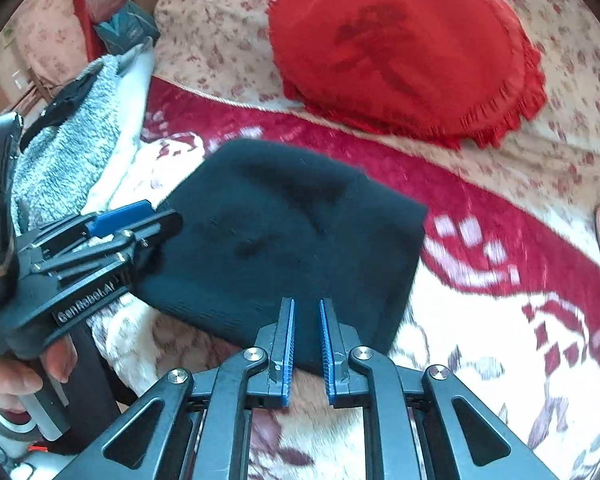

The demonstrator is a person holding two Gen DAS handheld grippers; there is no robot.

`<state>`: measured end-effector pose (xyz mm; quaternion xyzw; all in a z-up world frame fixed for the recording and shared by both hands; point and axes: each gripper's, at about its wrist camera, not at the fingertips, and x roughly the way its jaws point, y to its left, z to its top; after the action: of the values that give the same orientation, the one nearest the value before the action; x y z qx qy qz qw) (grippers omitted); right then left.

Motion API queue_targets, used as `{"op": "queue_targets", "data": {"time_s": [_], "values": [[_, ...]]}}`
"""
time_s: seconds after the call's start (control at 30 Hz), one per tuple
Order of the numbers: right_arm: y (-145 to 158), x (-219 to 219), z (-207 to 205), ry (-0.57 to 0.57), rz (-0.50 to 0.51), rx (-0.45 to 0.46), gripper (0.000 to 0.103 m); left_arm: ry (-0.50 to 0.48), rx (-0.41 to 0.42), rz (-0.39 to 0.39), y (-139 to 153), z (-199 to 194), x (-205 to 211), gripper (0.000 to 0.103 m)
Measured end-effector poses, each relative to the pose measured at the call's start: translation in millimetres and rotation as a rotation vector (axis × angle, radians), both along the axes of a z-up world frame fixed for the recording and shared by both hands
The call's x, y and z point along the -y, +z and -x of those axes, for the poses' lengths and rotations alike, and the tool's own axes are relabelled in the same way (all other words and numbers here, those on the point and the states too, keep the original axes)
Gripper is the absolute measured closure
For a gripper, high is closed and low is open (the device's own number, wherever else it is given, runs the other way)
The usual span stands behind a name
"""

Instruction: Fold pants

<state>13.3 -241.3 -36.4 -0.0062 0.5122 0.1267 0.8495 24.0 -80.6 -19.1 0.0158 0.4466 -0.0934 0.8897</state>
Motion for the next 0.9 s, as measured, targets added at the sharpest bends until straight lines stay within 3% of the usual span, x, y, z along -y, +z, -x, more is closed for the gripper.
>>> {"op": "queue_targets", "data": {"time_s": [0.2,0.57,0.8,0.83,0.9], "values": [[-12,5,10,-0.018,-0.003,0.037,0.092,0.011,0.022,-0.022,-3,5,6,0.055],[21,4,15,-0.03,-0.053,0.091,0.086,0.029,0.01,-0.014,9,14,1,0.055],[13,-4,18,-0.005,-0.043,0.075,0.086,0.023,-0.01,-0.012,4,20,6,0.055],[10,-3,18,-0.001,-0.035,0.063,0.085,0.022,-0.011,-0.014,3,21,8,0.055],[2,-2,19,-0.006,-0.005,0.036,0.085,0.014,-0.005,-0.018,1,23,11,0.044]]}}
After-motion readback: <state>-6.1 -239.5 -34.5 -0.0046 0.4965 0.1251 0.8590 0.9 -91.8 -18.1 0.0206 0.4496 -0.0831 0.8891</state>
